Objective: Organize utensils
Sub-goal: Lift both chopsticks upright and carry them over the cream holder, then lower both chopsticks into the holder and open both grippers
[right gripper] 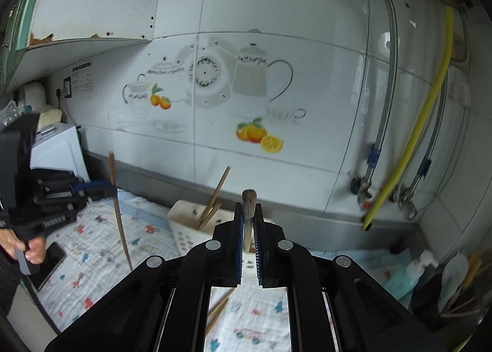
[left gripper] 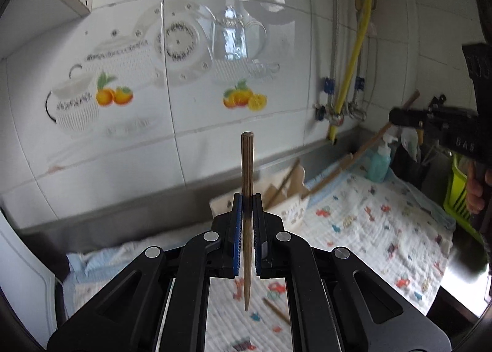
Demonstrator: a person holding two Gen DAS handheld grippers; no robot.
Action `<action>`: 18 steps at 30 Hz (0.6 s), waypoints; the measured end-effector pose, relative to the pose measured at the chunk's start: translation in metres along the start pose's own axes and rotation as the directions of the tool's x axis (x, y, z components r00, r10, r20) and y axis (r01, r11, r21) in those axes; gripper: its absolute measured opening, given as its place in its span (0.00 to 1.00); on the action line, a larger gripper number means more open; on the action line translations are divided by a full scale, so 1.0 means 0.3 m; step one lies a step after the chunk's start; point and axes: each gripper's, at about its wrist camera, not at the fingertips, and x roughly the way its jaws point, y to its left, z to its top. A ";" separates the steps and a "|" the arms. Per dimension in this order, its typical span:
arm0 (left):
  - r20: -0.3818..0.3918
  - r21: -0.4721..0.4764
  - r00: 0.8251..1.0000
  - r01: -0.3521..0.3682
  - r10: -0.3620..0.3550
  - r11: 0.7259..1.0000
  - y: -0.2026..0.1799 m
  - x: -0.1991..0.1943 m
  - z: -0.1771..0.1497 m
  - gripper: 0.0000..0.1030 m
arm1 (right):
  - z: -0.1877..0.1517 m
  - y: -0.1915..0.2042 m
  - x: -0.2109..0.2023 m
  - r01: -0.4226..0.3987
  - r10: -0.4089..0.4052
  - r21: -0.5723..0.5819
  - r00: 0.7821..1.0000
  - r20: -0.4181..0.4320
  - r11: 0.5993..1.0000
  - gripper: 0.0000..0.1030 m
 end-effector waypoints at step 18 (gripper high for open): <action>0.110 -0.116 0.992 -0.051 0.064 0.992 0.088 0.156 0.199 0.05 | 0.006 -0.026 0.247 -0.017 0.017 0.001 0.995 -0.096 1.000 0.06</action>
